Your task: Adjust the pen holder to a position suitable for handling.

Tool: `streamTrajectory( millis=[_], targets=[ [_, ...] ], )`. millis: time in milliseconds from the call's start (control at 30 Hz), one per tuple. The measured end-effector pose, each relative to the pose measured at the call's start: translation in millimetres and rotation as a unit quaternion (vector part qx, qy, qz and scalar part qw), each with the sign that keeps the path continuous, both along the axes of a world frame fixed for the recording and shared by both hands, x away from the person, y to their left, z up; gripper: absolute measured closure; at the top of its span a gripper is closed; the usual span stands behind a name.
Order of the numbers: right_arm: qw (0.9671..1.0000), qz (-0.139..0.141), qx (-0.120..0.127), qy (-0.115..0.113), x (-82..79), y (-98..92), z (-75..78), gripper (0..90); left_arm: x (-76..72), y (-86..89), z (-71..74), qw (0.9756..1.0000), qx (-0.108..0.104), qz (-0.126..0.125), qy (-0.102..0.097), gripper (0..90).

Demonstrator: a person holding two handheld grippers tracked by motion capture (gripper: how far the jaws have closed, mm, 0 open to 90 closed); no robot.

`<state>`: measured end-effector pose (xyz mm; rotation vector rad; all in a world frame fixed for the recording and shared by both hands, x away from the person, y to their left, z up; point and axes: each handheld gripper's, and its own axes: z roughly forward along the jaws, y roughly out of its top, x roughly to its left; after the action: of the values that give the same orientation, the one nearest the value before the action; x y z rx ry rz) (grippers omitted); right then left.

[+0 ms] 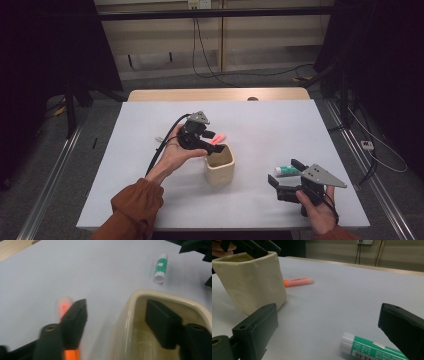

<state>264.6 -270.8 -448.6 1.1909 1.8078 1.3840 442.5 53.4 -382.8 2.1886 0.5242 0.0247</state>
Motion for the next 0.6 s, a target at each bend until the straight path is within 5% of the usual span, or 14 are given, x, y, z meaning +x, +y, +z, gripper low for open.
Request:
streamTrajectory(
  millis=[167,300,500,600],
  targets=[
    [1.0000,-0.001,-0.001,-0.001,-0.2,-0.3,0.0,2.5,-2.2,13.3,7.8,0.9992,-0.020,0.035,-0.003,10.2],
    [1.0000,-0.001,-0.001,-0.001,-0.3,0.1,0.1,2.5,-4.0,27.8,11.7,0.9974,-0.032,0.064,-0.001,5.6],
    [1.0000,-0.005,-0.002,-0.001,0.3,0.1,0.1,2.5,-9.8,54.6,13.1,0.9914,-0.066,0.113,-0.008,5.2],
    [1.0000,-0.008,0.001,0.000,0.7,-0.3,0.0,2.4,-14.0,65.6,8.9,0.9880,-0.060,0.141,-0.022,4.9]
  ],
)
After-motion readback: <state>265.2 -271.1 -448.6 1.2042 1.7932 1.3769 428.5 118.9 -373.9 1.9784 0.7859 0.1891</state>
